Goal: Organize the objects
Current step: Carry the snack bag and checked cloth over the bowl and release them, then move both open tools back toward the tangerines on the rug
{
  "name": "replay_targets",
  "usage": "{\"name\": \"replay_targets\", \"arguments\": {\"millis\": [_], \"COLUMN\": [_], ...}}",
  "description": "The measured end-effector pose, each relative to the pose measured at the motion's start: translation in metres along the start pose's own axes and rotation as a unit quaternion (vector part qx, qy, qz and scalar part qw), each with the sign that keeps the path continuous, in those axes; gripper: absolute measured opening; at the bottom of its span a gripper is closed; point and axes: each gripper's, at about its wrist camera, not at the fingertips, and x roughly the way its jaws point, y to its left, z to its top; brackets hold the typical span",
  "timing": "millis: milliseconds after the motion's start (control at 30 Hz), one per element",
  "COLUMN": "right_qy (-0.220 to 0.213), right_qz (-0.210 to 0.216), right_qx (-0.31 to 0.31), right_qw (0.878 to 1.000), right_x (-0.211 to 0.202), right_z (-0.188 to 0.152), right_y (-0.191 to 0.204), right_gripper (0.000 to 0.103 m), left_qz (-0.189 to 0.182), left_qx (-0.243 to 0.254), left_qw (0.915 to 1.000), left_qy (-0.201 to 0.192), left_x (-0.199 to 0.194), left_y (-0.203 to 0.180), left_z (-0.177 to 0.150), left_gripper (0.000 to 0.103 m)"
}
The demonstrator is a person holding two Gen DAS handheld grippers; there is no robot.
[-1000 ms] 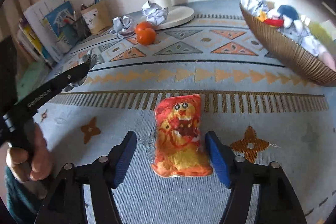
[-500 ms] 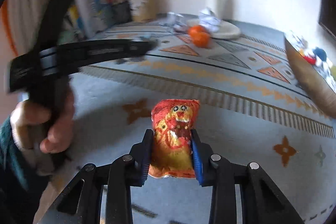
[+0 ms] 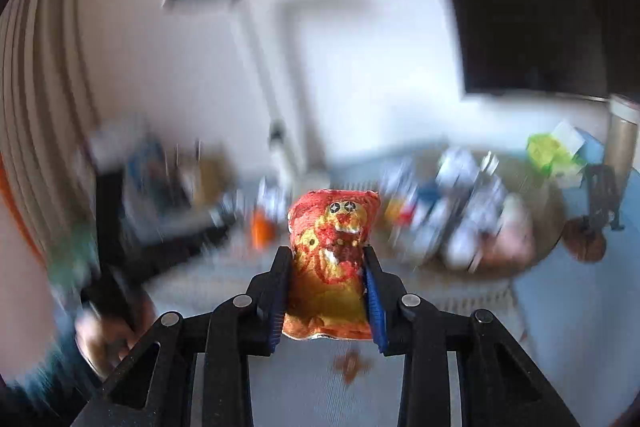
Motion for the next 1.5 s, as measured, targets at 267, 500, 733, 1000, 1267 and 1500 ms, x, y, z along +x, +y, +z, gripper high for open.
{"name": "replay_targets", "arguments": {"millis": [267, 500, 733, 1000, 1267, 1500], "right_qy": [-0.127, -0.122, -0.059, -0.057, -0.104, -0.150], "right_qz": [-0.163, -0.203, -0.171, -0.202, -0.313, -0.275], "right_qx": [0.034, 0.021, 0.078, 0.068, 0.063, 0.134], "right_qw": [0.978, 0.971, 0.980, 0.975, 0.942, 0.940], "right_x": [0.010, 0.057, 0.101, 0.110, 0.091, 0.032], "right_z": [0.088, 0.098, 0.074, 0.061, 0.049, 0.055], "right_y": [-0.070, -0.122, -0.170, -0.188, -0.184, -0.161], "right_gripper": [0.033, 0.033, 0.050, 0.084, 0.096, 0.098], "left_qz": [-0.102, -0.164, -0.162, -0.171, -0.103, 0.014], "left_qx": [0.045, 0.047, 0.061, 0.035, 0.027, -0.148], "left_qw": [0.9930, 0.9848, 0.9848, 0.9834, 0.9936, 0.9888], "left_qy": [-0.040, -0.032, 0.015, 0.049, 0.038, 0.013], "left_x": [0.048, 0.085, 0.135, 0.140, 0.065, -0.029], "left_y": [-0.126, -0.167, -0.181, -0.165, -0.092, 0.073], "left_z": [0.059, 0.058, 0.053, 0.052, 0.046, 0.005], "left_gripper": [0.019, 0.019, 0.023, 0.064, 0.072, 0.099]}}
